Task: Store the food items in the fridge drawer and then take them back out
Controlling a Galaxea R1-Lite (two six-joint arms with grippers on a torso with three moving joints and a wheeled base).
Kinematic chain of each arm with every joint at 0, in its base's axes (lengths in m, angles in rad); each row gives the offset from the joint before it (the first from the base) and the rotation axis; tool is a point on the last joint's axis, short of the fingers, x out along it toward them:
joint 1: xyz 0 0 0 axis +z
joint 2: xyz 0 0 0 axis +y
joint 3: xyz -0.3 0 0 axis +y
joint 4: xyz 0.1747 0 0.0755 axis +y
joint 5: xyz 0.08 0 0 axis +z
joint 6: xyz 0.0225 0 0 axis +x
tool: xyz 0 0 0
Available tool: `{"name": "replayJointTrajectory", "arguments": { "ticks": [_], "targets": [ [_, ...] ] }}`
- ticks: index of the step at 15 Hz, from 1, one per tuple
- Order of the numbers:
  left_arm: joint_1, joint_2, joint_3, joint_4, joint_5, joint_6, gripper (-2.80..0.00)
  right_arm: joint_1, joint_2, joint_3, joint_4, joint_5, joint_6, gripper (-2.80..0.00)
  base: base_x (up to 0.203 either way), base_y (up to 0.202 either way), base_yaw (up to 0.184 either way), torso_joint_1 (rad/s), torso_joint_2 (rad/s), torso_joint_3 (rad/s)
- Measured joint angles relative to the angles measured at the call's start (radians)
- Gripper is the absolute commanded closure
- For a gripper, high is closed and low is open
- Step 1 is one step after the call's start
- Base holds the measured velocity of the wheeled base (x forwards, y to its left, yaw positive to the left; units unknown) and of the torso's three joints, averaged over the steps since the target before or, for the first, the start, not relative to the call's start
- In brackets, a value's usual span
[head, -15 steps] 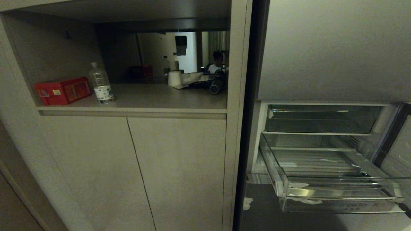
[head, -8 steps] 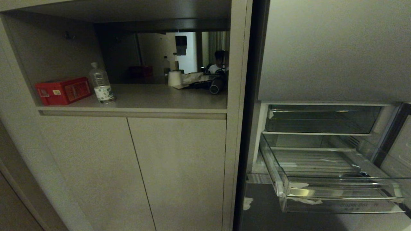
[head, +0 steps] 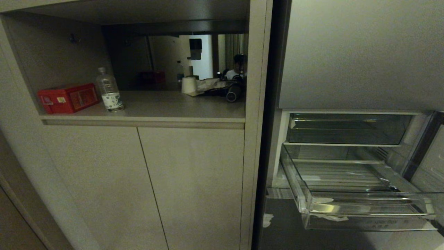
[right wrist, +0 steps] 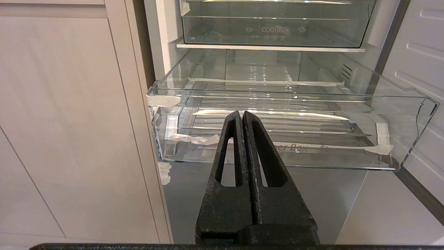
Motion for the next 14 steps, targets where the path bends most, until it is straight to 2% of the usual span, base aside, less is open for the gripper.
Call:
{"name": "replayJointTrajectory", "arguments": {
  "ticks": [4, 14],
  "targets": [
    [0.0, 0.0, 0.0, 0.0, 0.0, 0.0, 0.0, 0.001, -0.001, 0.0, 0.002, 0.001, -0.004, 0.0, -0.002, 0.001, -0.026, 0.001, 0.0, 0.0],
    [0.0, 0.0, 0.0, 0.0, 0.0, 0.0, 0.0, 0.0, -0.001, 0.0, 0.0, 0.001, 0.002, 0.0, -0.002, 0.008, -0.174, 0.004, 0.0, 0.002]
  ]
}}
